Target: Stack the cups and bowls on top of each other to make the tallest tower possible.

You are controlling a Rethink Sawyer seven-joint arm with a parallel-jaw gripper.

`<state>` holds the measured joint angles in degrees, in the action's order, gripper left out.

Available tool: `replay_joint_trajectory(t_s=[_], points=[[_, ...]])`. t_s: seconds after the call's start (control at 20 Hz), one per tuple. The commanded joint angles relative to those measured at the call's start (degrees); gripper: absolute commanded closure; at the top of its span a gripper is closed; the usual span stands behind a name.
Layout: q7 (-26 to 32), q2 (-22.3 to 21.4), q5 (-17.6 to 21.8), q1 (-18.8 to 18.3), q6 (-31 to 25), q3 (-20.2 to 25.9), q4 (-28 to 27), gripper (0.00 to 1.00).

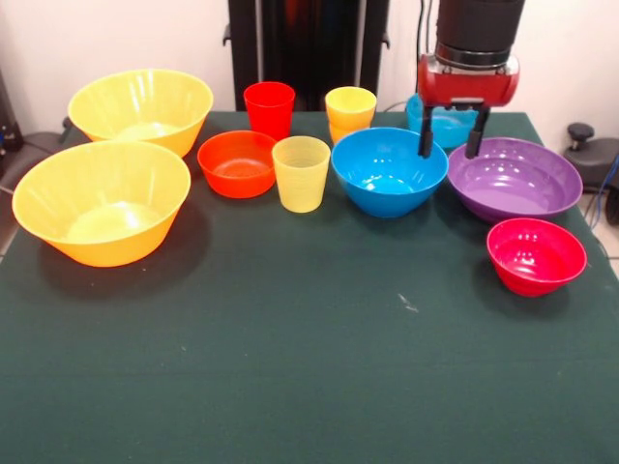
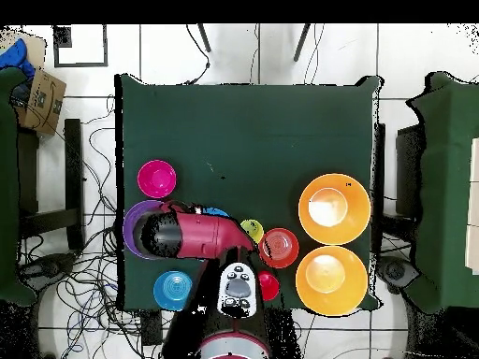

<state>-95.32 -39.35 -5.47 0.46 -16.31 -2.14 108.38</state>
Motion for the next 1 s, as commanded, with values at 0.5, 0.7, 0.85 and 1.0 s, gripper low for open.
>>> replay_joint_trajectory(t_s=[0.5,0.7,0.85,1.0], points=[[-1.85,0.04,9.22,-4.30,3.58,11.11,12.06,0.00],[-2.96,-2.13,10.28,-4.79,3.94,13.33,15.52,0.00],[-2.80,-3.22,11.24,-4.63,2.91,13.87,16.18,0.00],[-1.82,-4.04,12.85,-4.26,1.65,13.56,16.09,0.00]])
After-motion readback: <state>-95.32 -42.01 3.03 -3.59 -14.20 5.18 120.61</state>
